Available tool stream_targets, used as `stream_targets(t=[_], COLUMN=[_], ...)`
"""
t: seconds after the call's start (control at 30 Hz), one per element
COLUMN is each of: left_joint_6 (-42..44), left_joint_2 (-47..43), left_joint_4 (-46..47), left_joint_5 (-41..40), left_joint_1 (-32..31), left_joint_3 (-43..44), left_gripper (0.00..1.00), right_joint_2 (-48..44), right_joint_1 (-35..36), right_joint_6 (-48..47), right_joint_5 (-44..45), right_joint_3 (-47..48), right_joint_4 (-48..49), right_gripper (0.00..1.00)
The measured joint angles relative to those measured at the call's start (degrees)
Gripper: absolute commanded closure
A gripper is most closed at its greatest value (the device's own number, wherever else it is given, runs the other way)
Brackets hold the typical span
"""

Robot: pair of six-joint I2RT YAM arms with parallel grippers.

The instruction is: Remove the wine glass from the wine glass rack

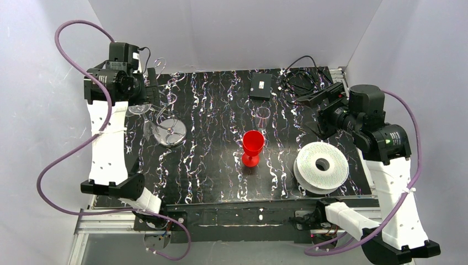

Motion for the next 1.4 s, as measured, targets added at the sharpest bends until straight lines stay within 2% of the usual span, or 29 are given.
stream_targets(t=[0.33,0.57,0.83,1.1,1.3,1.4], left_joint_6=[-0.98,-1.46,-1.79,-1.84,-1.86,-1.9], left_joint_2=[1.27,1.51,1.64,1.68,4.24,4.66], left_joint_4=[0.04,0.04,0.02,0.02,-0.09,-0.09], left_joint_5=[-1.97,-2.56,-2.64,-2.6,-2.05,-1.79], left_joint_1=[0.09,0.09,0.09,0.09,0.09,0.09], left_joint_3=[-2.82,-3.93,-3.87,-2.43,6.62,7.85], left_gripper=[0.14,0.25,0.42,0.46,0.46,0.47], right_joint_2=[0.66,1.18,0.74,0.68,0.42,0.42], right_joint_1=[-0.02,-0.37,-1.2,-1.49,-1.51,-1.55], right_joint_6=[0.0,0.0,0.02,0.07,0.07,0.07], right_joint_5=[-0.22,-0.42,-0.39,-0.81,-0.81,-0.85], right_joint_3=[0.0,0.0,0.0,-0.07,-0.09,-0.09], right_joint_4=[1.29,1.57,2.49,2.58,2.75,2.75], right_gripper=[0.02,0.02,0.02,0.02,0.02,0.02])
